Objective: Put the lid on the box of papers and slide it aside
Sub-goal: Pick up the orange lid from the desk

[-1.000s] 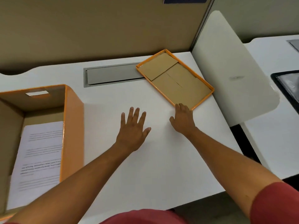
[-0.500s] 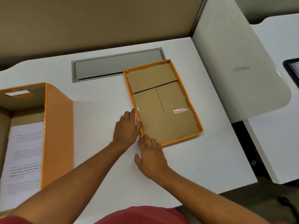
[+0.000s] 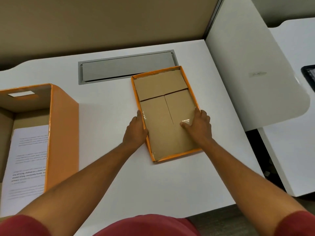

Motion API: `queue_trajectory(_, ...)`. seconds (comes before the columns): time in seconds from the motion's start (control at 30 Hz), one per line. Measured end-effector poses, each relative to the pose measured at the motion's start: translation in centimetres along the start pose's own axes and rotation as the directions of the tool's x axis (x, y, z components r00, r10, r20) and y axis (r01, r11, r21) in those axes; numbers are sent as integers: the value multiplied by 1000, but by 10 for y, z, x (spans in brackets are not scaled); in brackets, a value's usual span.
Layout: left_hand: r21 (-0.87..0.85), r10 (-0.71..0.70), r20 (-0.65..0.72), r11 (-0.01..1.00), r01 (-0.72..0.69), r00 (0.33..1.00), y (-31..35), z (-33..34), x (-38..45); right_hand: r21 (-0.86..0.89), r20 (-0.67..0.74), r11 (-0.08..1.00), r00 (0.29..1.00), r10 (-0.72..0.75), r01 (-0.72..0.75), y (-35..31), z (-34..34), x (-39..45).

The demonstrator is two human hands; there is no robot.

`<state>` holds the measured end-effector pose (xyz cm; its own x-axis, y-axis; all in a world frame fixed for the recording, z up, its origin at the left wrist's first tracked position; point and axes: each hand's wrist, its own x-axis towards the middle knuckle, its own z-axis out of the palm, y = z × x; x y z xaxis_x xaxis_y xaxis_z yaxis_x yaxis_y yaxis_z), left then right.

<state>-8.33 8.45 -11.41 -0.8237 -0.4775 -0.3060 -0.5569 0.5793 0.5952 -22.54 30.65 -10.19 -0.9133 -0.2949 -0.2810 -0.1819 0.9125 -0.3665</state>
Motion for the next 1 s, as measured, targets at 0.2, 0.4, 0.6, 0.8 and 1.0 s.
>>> queue_trajectory(0.2,4,-7,74,1000,7,997,-35,2,-62,21,-50,1000,999,1,0,2,28,-73)
queue_trajectory(0.4,39,-14,91,999,11,996,-32,4,-70,234,-9,970,998,70,-66,-6,10,-81)
queue_trajectory(0.6,66,-78,209,996,65,975,-23,-18,-61,500,-112,866,993,45,17,-40,-76,-87)
queue_trajectory(0.8,-429,-126,99,890,157,987,51,-75,-83,626,-171,750,975,-138,216,-103,-119,-145)
queue_trajectory(1.0,-529,-58,-6,848,46,998,111,-115,-106,691,-165,675,966,-201,259,-147,-96,-181)
